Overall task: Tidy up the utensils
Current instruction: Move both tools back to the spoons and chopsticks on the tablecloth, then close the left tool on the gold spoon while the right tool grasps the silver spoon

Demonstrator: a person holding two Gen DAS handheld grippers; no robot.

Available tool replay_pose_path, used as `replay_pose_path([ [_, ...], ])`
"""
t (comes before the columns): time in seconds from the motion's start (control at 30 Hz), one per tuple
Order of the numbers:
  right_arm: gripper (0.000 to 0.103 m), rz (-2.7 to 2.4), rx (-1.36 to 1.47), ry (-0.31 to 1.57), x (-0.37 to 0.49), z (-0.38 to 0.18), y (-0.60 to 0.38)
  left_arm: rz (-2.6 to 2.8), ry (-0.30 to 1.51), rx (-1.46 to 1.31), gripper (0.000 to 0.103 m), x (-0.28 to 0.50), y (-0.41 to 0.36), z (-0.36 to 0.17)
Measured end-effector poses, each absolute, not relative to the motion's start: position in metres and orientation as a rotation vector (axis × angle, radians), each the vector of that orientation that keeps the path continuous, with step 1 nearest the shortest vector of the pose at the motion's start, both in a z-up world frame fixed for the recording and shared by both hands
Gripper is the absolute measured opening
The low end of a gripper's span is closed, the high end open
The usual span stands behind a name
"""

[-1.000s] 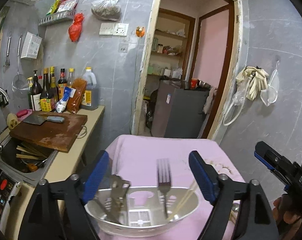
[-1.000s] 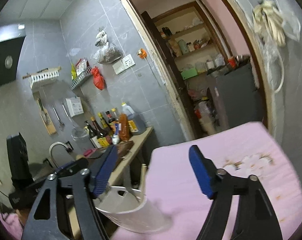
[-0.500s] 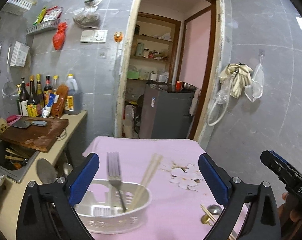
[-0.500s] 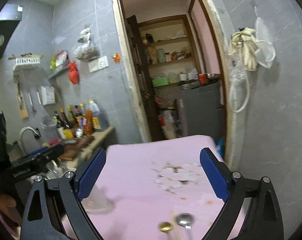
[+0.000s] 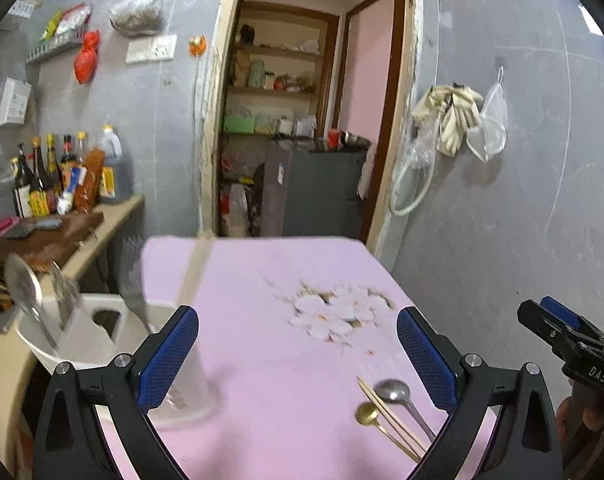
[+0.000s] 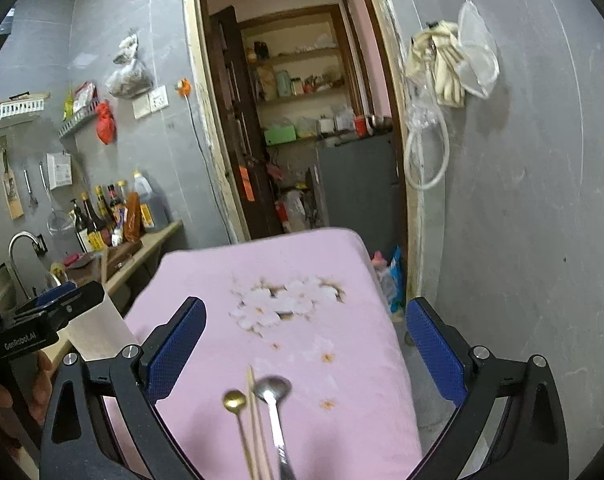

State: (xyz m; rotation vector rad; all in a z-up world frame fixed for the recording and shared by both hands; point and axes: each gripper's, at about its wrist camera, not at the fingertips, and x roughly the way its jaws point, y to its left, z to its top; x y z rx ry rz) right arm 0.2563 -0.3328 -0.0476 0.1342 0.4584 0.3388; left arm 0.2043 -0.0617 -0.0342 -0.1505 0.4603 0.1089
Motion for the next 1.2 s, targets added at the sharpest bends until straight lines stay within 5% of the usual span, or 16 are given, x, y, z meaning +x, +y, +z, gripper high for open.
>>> replay_pose_path([
  [0.57, 0.098, 0.434, 0.086, 0.676, 0.288, -0.147, -0.326, 0.039, 0.717, -0.161, 0.099, 0.242, -0.088, -0.119],
  [0.83, 0.098, 0.472, 0.03, 0.747, 0.288, -0.175, -0.31, -0.049, 0.818, -0.174, 0.065, 0.256, -0.094, -0.142],
  [1.2, 0.098, 0.481, -0.038, 0.817, 0.292, -0.186, -0.297, -0.108, 0.905, -0.242, 0.039, 0.271, -0.091, -0.162],
])
